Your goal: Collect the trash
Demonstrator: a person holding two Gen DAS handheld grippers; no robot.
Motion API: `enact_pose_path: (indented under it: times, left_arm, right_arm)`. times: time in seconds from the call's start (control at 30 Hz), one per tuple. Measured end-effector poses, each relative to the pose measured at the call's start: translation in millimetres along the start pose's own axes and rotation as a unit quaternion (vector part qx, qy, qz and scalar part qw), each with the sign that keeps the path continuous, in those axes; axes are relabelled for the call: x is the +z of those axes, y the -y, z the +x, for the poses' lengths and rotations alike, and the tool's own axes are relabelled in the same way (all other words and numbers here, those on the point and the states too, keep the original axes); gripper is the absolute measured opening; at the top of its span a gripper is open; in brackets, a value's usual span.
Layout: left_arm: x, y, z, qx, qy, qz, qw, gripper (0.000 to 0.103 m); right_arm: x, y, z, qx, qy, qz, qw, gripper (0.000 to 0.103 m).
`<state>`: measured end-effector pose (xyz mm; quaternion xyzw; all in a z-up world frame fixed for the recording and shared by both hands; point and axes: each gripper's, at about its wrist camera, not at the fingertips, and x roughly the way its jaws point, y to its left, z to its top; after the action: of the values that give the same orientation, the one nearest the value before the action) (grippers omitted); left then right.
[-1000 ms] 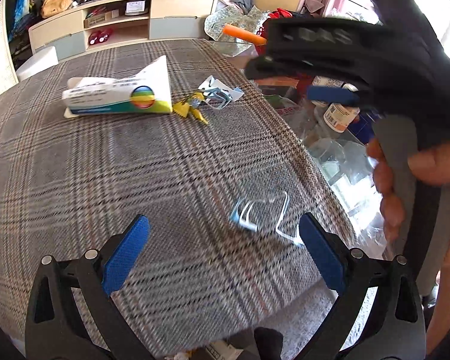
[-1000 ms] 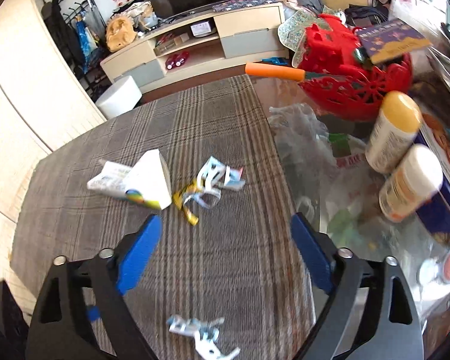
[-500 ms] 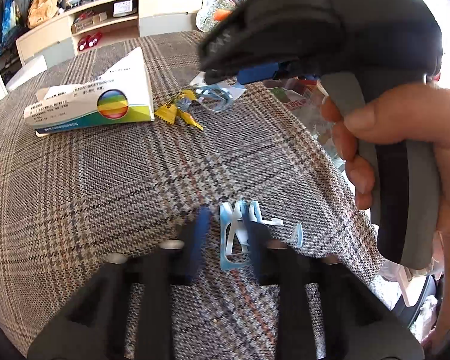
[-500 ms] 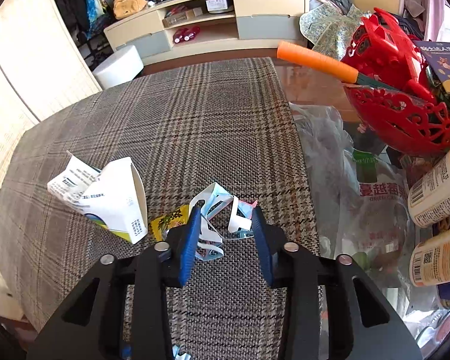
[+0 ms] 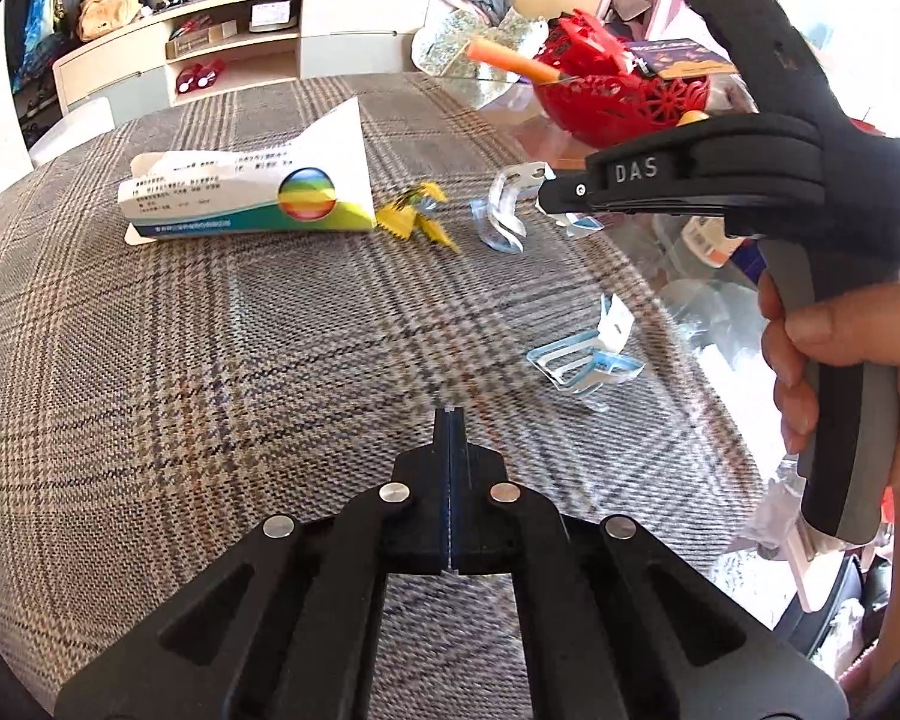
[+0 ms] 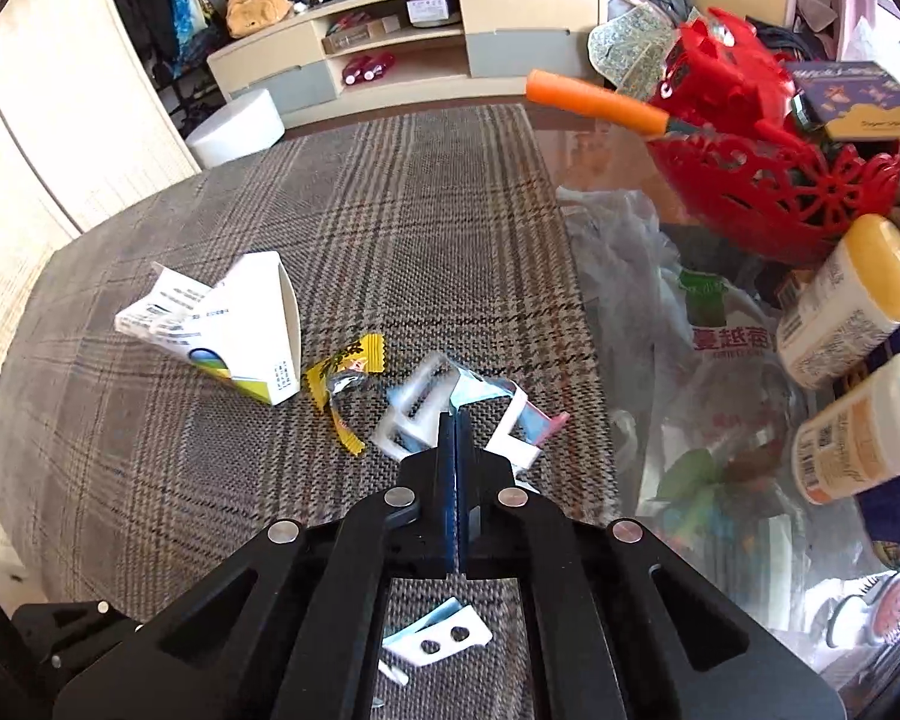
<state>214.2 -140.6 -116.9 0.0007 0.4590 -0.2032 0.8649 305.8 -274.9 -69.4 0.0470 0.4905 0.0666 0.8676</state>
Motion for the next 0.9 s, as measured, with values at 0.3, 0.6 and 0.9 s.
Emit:
enact_pose_path:
  times: [0.3,0.6,0.9]
  left_arm:
    - [16.7,33.0,-2.8,-0.016,0.025,0.026,0.9992,0.044]
    - [40.0,54.3,27.1,-0.035,0.008,0.047,0.9983,0.054]
    - [63.0,48.7,49.9,-0.021,0.017,0.041,0.9988,0.053]
  right_arm:
    - [4.6,17.9,-25.2,-0.003,0.017,0.001,1.0,0.002]
    - [5.8,33.7,-22.4,0.016,0.012,0.003,1.0,0.002]
    - [4.3,47.4,-14.5,0.021,0.005,-0.003,1.0,0.002]
